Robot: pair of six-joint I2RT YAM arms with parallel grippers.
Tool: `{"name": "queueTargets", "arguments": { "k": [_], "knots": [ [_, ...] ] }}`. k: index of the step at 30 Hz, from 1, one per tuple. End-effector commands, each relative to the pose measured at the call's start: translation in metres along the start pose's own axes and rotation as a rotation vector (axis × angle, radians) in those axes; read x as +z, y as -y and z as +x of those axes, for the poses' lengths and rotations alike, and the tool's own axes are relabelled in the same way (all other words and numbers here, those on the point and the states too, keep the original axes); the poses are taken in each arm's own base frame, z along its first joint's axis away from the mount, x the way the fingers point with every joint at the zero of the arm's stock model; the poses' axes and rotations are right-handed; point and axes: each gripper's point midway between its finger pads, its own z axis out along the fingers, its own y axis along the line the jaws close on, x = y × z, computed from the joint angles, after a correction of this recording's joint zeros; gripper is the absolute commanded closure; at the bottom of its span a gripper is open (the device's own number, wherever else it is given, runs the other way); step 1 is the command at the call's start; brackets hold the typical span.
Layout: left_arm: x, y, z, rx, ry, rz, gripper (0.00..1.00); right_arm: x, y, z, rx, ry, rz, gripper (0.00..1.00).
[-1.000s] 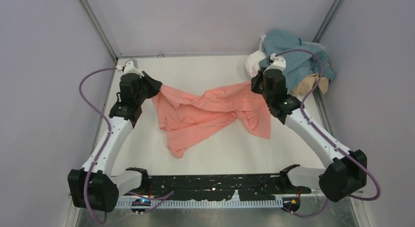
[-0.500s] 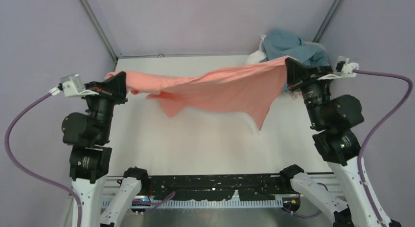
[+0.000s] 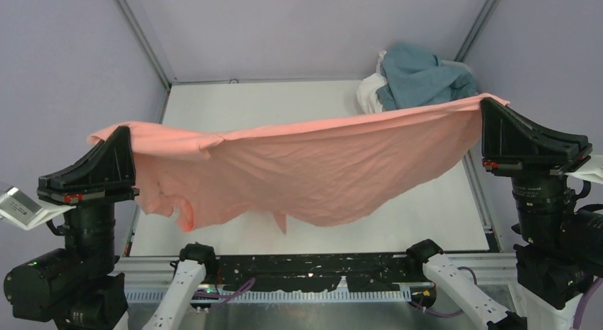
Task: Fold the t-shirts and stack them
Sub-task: Flatten out the tshirt
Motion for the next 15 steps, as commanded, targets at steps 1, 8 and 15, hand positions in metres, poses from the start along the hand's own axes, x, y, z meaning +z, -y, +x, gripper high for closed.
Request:
{"name": "queueTargets", "arguments": {
  "k": [1,8,15],
  "knots": [
    [0.015,-0.003,-0.003,0.055,-0.008,-0.017,1.00,0.010,0.009,-0.002,-0.043,0.013,0.045,0.94],
    [0.079,-0.037,0.040,0.117,-0.115,-0.145,1.00,0.062,0.058,0.063,-0.133,-0.099,0.242,0.95],
    [0.176,-0.103,0.119,0.259,-0.270,-0.334,1.00,0.129,0.113,0.175,-0.223,-0.208,0.396,0.95]
  ]
}}
